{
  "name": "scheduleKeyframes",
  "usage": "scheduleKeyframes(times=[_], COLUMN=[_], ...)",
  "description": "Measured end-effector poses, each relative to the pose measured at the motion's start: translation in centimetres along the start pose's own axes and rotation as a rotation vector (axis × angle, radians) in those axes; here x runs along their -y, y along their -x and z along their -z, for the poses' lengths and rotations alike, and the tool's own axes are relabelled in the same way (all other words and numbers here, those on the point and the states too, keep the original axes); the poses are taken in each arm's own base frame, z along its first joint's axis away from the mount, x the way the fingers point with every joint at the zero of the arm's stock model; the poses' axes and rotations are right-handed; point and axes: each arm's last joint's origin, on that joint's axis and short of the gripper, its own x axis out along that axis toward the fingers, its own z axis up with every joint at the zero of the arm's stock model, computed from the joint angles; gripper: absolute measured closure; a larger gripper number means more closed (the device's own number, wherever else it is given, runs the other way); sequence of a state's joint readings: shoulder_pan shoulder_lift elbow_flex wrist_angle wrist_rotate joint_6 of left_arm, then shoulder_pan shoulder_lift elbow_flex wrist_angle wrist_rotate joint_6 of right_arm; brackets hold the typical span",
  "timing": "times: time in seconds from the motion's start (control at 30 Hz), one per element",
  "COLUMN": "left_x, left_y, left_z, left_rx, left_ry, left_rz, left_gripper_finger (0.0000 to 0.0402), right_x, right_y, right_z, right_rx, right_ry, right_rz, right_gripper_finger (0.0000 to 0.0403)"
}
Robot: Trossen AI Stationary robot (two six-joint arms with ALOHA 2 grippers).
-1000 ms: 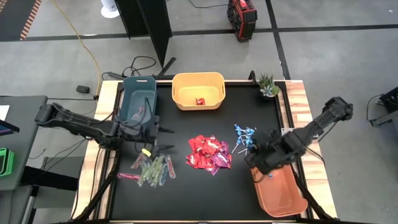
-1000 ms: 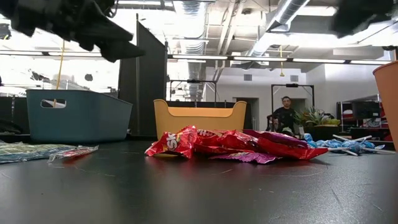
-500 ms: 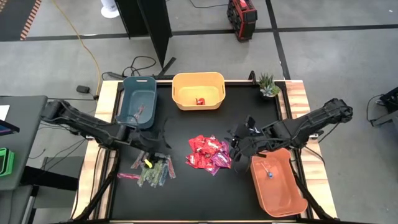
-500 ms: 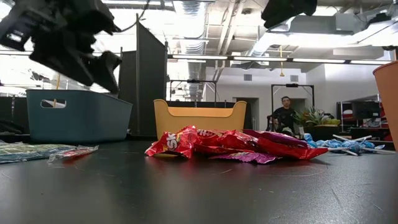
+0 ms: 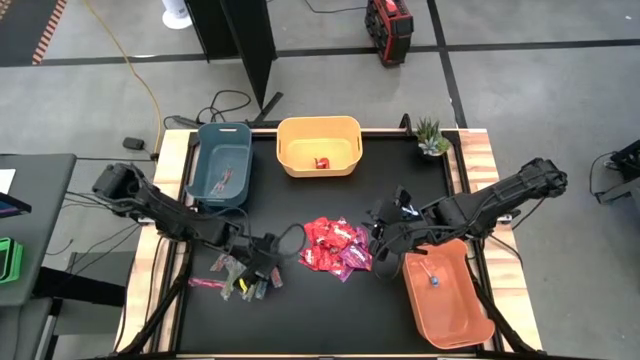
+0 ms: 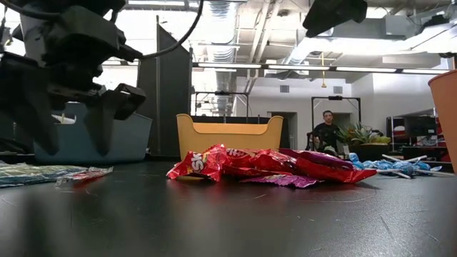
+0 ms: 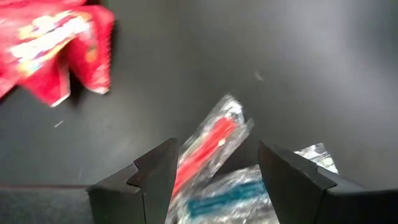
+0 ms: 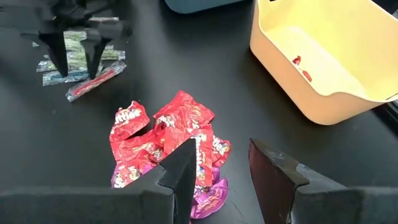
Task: Sort candy
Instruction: Put the red gummy into the blue bin
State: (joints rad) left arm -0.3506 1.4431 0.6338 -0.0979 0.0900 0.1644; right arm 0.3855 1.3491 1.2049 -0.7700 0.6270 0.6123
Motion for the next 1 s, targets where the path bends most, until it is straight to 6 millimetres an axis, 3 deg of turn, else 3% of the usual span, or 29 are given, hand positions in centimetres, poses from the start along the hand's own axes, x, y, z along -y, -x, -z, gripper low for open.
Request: scheduleKeyframes(times=[0.5,0.63,0.87,1.0], left_x=[-0.7,-0.9,-1.2,-1.3], left_y=[-4.2,-4.2,-4.1,-4.1], left_z=[-0.8,-1.2,-1.2,-1.2], left_rx=[-0.168,-0.175,-0.185,-0.188], left_ry=[-0.058,-0.072,-0.098,-0.092], left_rz=[-0.082,-0.118,-0.12,-0.126], left_gripper_finger=[0.0194,0.0238,0.0374,0.0389], right_x=[0.0,0.0,0.0,0.0], right_y=[0.0,0.0,0.0,0.0], right_z=[0.0,0.0,0.0,0.0], right_rx=[-0.002,-0.002,-0.002,-0.003], right_ry=[0.002,0.002,0.004,0.004], right_rz=[0.001,0.001,0.001,0.001], right_gripper_finger=[0.0243,0.0243,0.0243,0.0243])
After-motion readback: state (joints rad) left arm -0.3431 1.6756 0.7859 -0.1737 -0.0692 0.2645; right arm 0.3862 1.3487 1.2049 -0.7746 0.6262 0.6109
